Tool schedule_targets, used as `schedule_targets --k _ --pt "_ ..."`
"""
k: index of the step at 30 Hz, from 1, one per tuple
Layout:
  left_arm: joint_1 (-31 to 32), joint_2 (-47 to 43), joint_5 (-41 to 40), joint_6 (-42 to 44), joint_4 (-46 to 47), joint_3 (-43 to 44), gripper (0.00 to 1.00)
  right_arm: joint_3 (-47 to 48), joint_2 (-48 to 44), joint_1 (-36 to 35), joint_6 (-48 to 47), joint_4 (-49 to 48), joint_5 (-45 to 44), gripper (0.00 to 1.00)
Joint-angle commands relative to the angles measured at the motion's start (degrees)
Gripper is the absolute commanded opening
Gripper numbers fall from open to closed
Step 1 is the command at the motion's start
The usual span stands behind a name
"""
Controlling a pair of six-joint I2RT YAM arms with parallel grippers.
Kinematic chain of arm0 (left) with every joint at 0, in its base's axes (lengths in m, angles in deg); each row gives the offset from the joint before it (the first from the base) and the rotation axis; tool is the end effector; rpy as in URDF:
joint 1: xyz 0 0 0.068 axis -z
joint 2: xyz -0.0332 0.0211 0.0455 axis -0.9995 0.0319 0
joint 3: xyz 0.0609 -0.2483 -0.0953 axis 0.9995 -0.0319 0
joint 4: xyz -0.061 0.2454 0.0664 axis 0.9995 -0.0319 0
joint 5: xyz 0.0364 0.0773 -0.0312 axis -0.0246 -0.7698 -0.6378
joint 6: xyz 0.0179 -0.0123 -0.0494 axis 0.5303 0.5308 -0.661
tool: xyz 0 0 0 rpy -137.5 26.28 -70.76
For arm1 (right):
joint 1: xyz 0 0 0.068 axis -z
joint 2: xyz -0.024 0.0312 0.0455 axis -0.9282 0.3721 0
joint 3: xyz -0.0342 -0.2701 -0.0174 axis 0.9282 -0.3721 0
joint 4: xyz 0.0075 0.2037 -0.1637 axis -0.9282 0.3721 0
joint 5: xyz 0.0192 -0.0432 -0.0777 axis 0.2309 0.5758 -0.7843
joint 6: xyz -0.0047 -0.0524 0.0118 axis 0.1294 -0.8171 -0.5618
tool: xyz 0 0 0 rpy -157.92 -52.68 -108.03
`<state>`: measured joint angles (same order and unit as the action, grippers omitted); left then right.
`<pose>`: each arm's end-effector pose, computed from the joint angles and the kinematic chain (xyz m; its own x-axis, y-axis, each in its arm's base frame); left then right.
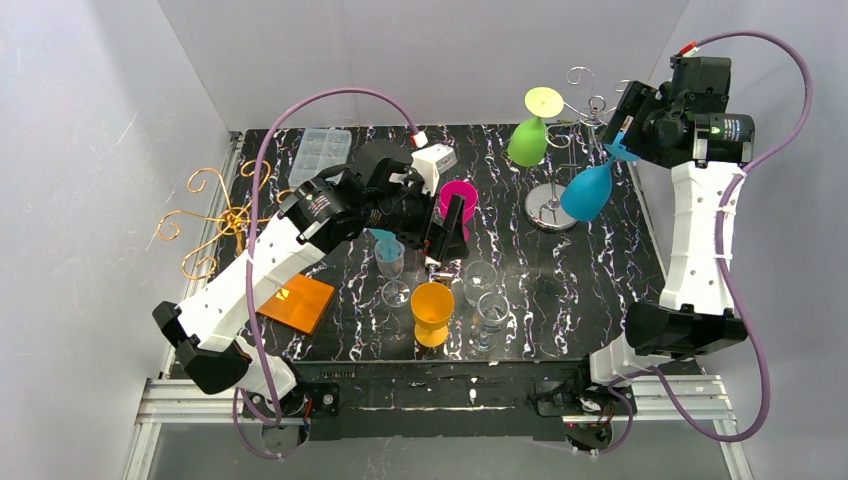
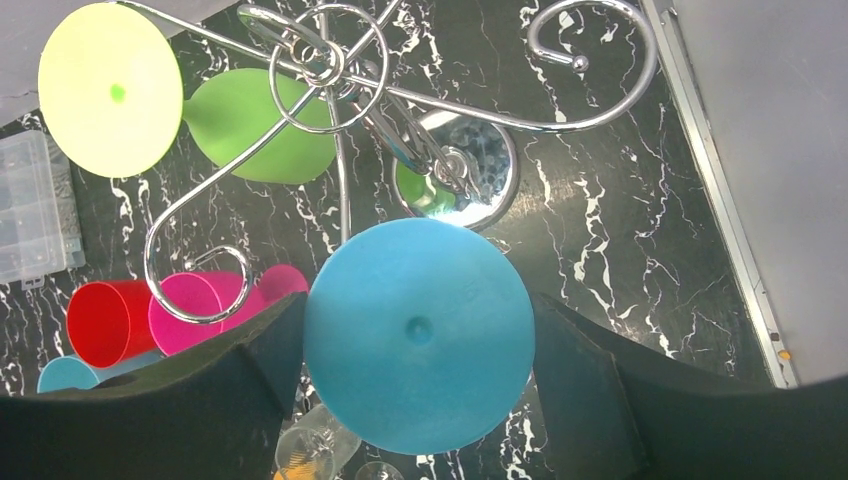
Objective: Take the wine glass off the wine glass rack
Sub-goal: Pick up the wine glass from the wine rack.
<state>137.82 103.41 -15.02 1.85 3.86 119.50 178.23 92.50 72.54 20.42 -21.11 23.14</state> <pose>0.1824 -0.2298 0.4515 -0.6135 0.2090 -0.7615 0.7179 0.5494 -0.4276 0.2807 -0.0227 0.4940 -0.5098 0.3466 -0.7874 0.2739 0.9330 0.2334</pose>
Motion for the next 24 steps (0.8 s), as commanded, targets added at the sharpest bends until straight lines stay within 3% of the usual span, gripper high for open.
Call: schedule_targets --k 1,12,24 --pt "-0.3 -0.5 0.9 0.1 0.0 1.6 0.98 1.5 -1.6 0.3 0.5 -0.7 1.5 0.51" --pt "-0.2 -0.6 0.8 0.0 0.2 1.7 0.98 3.6 0.4 0.2 1.8 -2.2 3.8 0.50" --pt "-0.2 -0.6 0.8 -0.1 0.2 2.1 0.98 3.1 2.1 0.2 3.1 -5.4 -2.5 0.49"
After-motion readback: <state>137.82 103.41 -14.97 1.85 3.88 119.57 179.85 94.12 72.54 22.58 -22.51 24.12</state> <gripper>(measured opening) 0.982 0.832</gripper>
